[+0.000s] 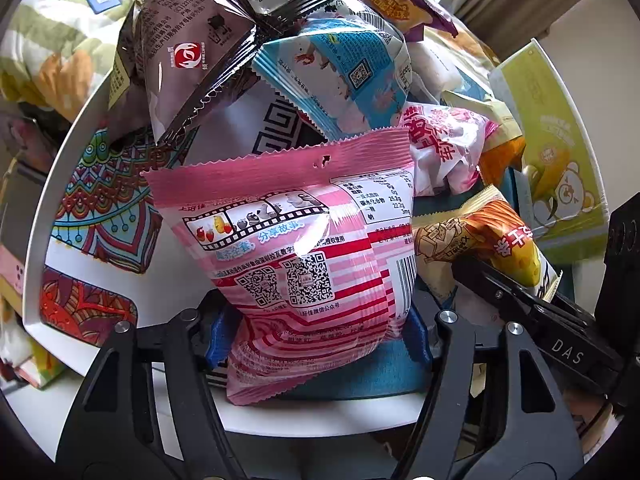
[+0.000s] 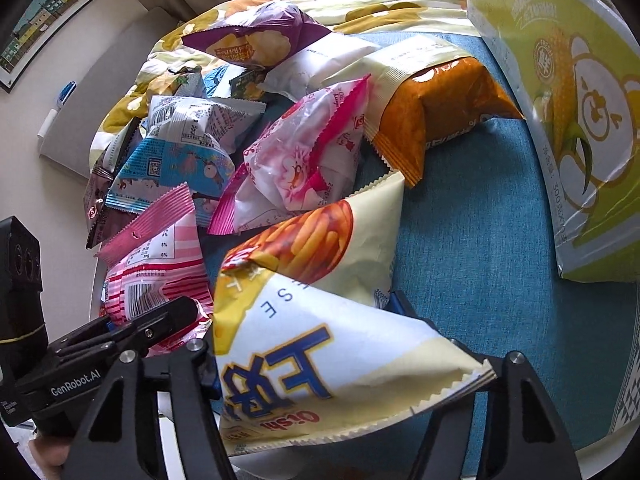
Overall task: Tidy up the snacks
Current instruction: 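Lift both bags and carry them over the cardboard box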
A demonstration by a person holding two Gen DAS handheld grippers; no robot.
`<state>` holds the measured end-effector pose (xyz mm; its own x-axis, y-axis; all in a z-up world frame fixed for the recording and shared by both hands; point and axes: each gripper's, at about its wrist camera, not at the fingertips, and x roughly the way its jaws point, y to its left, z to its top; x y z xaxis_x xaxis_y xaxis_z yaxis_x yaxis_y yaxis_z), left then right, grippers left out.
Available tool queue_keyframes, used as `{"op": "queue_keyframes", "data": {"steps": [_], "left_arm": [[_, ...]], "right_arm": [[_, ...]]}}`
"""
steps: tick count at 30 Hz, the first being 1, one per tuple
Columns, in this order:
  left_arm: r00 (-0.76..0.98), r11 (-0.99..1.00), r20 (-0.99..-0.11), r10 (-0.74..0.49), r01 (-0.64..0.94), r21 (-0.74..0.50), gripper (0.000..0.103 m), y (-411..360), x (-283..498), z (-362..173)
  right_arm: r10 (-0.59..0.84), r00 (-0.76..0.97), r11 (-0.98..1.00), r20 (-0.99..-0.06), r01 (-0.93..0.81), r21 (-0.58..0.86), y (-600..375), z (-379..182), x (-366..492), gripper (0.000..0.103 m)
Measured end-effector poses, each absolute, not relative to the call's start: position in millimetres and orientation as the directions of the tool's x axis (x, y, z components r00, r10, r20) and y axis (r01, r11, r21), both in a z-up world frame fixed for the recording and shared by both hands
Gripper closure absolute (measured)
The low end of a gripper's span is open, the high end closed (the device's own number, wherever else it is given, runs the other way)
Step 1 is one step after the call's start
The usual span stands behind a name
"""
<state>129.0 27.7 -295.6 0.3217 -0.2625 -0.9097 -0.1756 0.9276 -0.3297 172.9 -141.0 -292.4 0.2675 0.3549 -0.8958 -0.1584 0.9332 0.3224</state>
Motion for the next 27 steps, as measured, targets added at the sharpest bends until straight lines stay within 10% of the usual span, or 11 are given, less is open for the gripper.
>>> {"op": "queue_keyframes", "data": {"steps": [27], "left_arm": [[0.592, 0.946, -0.762, -0.261, 0.001, -0.323, 0.039, -32, 139, -118]], "right_arm": [[0.282, 0.593, 0.959, -0.754, -0.151, 0.240, -222, -117, 138, 0.046]]}}
